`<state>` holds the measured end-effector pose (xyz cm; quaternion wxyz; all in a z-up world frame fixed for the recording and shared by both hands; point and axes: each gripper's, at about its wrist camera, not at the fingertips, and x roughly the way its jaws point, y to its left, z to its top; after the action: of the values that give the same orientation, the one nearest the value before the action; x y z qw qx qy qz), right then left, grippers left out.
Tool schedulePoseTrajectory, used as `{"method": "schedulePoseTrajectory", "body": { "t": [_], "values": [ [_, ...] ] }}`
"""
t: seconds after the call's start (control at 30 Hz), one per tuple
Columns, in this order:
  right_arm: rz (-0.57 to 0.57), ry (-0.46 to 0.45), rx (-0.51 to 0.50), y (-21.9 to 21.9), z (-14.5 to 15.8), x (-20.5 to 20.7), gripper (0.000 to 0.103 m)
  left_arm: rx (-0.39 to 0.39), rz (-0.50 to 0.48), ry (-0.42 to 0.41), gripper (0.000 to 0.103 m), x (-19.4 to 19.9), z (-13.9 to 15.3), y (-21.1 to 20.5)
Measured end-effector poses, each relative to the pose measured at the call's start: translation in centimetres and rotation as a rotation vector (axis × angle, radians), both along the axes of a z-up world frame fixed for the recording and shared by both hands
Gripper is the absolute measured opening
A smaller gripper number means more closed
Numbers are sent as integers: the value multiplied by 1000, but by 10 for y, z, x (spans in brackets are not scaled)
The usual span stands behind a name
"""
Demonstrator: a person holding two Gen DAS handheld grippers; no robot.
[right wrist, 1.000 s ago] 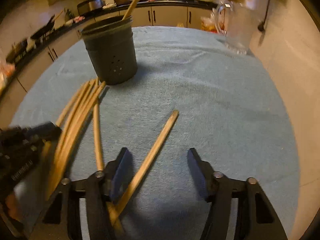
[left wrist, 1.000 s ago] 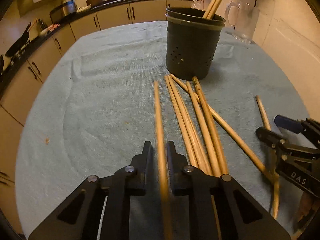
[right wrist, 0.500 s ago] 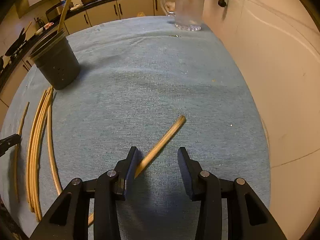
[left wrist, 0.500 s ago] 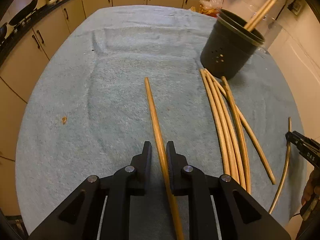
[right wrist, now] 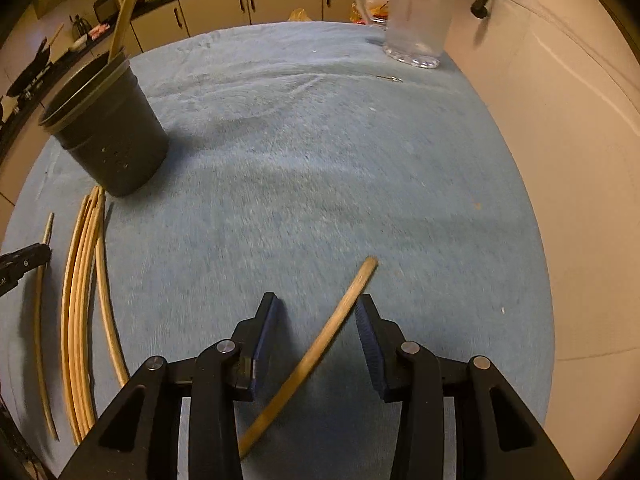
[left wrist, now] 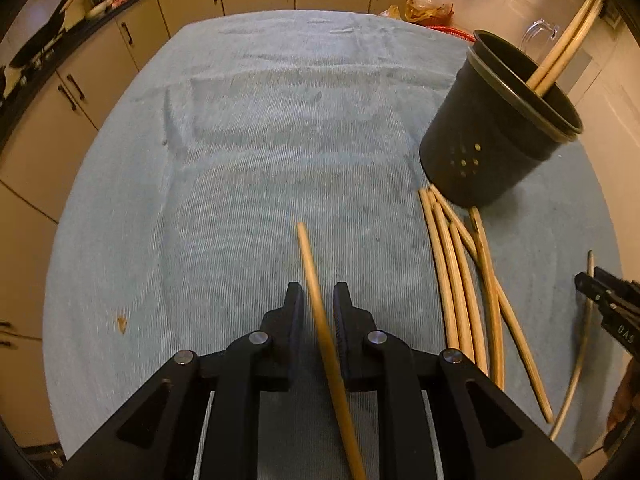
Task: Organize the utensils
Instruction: 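Grasp another chopstick with the left gripper while the right gripper grasps one too, then raise both held chopsticks upright and carry them above the black cup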
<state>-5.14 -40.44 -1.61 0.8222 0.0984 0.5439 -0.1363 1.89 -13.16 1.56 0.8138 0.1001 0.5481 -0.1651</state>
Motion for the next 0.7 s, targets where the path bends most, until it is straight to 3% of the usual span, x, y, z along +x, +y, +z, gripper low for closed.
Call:
{"method": "schedulePoseTrajectory", "body": {
  "t": [0.07, 0.13, 0.2, 0.33, 0.43, 0.7],
  "values": [
    [-4, 11, 13, -3, 0, 7, 41, 10, -11, -20, 16, 2, 0, -4],
    [-16, 14, 22, -7, 1, 13, 19, 13, -25, -41, 12, 0, 0, -6],
    [-17, 8, 40, -11, 2, 16, 9, -7, -36, -51, 6, -6, 2, -4],
    [-23, -85, 112, -16, 12, 5, 7, -40, -20, -120, 5, -21, 22, 5],
    [-16, -187, 136, -14, 38, -13, 7, -98, -10, -175, 5, -39, 51, 15],
    [30, -442, 74, 8, 115, -77, 7, -255, -5, -334, 5, -106, 130, 45]
  ]
}}
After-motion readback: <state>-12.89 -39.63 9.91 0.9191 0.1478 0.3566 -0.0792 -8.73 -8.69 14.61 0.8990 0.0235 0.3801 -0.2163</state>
